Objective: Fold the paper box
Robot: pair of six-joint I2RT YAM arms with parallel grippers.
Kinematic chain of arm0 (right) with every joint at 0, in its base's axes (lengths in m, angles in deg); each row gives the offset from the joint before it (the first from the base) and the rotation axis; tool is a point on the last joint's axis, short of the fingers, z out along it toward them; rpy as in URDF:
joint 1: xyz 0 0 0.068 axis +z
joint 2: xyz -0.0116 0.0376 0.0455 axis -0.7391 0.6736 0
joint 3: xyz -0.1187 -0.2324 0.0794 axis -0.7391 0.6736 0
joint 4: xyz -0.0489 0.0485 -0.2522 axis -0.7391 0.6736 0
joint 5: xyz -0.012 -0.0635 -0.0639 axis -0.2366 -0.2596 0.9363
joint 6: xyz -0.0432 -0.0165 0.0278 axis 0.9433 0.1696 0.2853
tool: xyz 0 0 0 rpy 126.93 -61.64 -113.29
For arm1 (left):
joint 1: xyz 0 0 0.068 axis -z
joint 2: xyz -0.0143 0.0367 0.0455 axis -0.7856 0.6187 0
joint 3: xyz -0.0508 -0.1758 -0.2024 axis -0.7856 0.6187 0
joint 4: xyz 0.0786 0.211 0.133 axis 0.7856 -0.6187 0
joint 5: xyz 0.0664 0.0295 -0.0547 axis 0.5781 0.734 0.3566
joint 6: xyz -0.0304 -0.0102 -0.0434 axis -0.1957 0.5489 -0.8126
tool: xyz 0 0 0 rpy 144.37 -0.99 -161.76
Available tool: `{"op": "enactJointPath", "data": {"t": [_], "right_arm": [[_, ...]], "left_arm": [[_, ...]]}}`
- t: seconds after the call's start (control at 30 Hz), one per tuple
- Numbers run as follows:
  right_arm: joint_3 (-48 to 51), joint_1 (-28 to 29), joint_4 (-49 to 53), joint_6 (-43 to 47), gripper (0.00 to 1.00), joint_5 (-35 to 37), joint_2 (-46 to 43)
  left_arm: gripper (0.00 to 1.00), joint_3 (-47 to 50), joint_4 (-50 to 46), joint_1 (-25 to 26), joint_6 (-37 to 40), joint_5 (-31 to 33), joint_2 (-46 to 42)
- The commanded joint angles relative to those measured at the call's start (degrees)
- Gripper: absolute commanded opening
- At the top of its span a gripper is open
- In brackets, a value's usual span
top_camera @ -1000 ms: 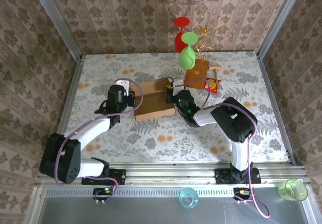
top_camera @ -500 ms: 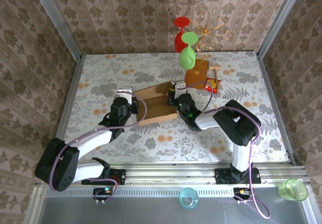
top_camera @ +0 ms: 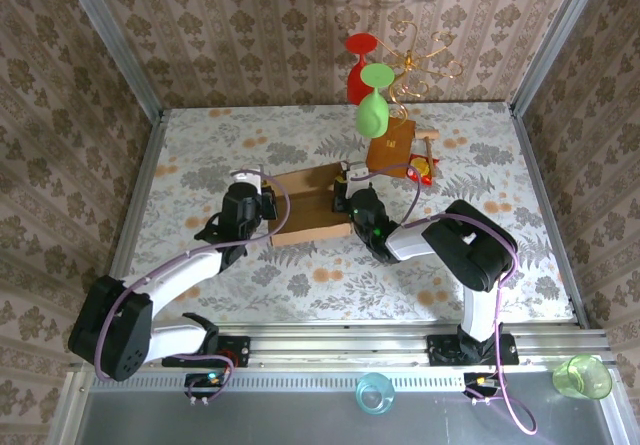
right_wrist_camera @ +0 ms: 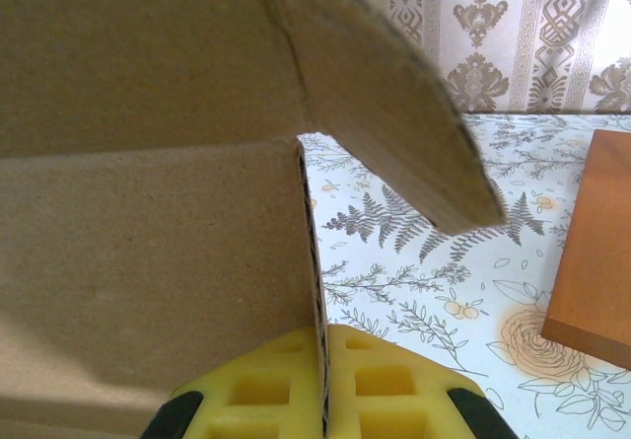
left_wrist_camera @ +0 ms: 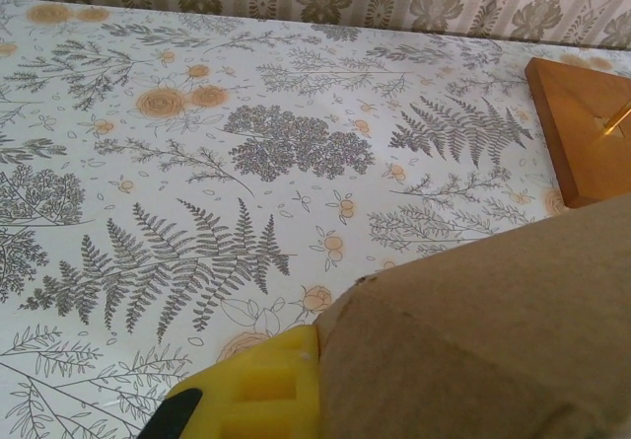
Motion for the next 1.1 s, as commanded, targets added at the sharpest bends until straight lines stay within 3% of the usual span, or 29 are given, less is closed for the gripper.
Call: {"op": "enactJointPath", "data": {"t": [0.0, 0.4, 0.67, 0.8, 0.97, 1.07], "right_arm": [[-1.4, 2.0, 3.1, -0.8, 0.0, -2.5, -0.7], [-0.1, 2.2, -2.2, -0.6, 0.0, -5.2, 1.7], [2.2, 4.0, -0.5, -1.5, 0.07, -3.9, 0.2], [4.3, 4.5, 0.7, -3.2, 0.17, -2.3, -2.3], [4.5, 4.8, 10.1, -7.9, 0.27, -2.1, -8.0], [4.7, 5.0, 17.3, -12.7, 0.43, -0.2, -11.7]], "left_arm": [[0.0, -2.3, 4.6, 0.3, -2.0, -5.8, -0.1], [0.0, 9.0, 22.3, 2.1, 2.3, -5.0, -1.3], [0.0, 13.4, 26.4, 6.1, 3.1, -1.7, -1.4], [0.0, 15.0, 27.0, 9.0, 4.5, 1.8, -1.2], [0.0, 15.7, 27.2, 12.6, 6.4, 7.1, 0.2], [0.0, 15.7, 27.5, 14.8, 7.2, 10.4, 2.4]]}}
